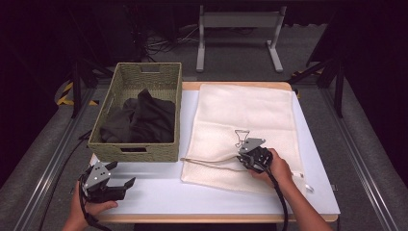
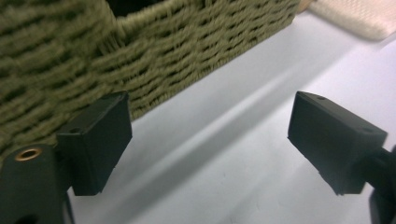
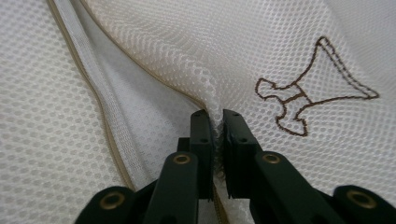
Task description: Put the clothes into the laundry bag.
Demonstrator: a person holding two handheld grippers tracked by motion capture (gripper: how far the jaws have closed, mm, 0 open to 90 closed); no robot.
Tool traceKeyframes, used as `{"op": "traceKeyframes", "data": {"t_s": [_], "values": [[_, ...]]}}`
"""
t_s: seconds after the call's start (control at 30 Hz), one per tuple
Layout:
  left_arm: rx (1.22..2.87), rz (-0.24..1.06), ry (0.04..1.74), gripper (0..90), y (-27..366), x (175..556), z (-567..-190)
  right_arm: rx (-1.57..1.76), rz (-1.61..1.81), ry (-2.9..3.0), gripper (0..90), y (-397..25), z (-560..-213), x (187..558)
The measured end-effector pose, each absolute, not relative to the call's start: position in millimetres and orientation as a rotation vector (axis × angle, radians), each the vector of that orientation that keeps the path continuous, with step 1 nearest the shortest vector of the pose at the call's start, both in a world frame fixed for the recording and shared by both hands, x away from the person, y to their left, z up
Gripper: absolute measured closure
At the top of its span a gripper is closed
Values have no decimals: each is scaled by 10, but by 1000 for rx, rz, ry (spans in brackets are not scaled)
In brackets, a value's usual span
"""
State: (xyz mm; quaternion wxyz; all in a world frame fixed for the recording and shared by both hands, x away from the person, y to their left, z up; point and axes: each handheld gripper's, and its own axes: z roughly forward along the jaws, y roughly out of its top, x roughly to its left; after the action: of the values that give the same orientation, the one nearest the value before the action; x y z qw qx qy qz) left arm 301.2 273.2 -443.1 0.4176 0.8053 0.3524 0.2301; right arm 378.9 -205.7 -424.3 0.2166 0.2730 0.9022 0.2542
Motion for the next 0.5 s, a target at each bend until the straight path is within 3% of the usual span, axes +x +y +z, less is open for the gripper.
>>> {"op": "traceKeyframes", "data": {"t_s": [0.27, 0.5], "values": [[1981, 647, 838, 116, 2749, 2995, -4185, 750, 822, 2440, 852, -2036, -3997, 3743], [2040, 681, 770, 58, 2659, 3310, -3691, 736, 848, 2423, 851, -1977, -3979, 3726]]}}
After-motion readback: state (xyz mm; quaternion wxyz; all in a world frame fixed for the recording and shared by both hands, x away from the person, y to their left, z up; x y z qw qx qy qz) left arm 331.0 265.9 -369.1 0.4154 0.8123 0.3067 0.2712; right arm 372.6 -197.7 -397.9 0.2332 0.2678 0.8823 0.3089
